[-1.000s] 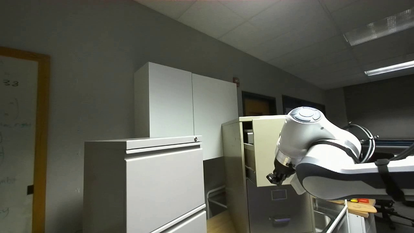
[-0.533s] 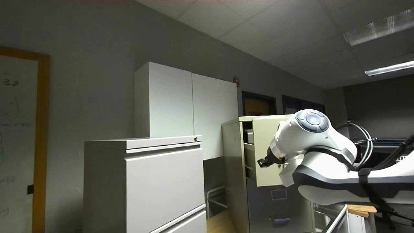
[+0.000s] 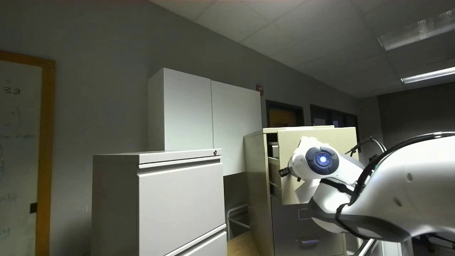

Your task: Close the top drawer of the cabinet to the right.

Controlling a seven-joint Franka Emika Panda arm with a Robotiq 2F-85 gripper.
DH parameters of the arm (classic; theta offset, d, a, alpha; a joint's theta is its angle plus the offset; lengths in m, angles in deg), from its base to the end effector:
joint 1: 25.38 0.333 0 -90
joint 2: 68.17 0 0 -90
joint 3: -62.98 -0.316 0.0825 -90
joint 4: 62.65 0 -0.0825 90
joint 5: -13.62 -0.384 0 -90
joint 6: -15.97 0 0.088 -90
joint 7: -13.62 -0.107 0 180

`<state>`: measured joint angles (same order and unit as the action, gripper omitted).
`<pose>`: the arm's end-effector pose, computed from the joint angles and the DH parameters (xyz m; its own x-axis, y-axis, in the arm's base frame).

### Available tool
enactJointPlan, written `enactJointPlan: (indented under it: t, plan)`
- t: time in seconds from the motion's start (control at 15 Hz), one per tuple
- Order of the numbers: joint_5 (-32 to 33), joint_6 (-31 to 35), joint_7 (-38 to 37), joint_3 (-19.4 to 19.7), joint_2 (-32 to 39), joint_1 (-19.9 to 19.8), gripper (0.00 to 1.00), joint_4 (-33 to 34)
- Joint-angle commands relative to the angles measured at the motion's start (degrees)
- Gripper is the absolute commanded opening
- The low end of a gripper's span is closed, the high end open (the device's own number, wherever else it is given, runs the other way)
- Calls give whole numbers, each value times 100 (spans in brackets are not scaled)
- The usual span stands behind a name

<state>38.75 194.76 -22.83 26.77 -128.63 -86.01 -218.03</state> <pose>0.3559 -0.0506 0.5863 0.3600 0.1193 0.9253 -0.6497 -0.6797 0.3404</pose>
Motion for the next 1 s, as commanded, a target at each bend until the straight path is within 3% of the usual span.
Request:
enactJointPlan:
  t: [0.0,0.33,0.93]
  plan:
    - [-995,246,247,-987,-226,-1131,8,287]
    - [-1958,167,669,-1903,-235,-1940,7,694]
    - [-2355,32,1414,-2566,255,-2884,7,1510]
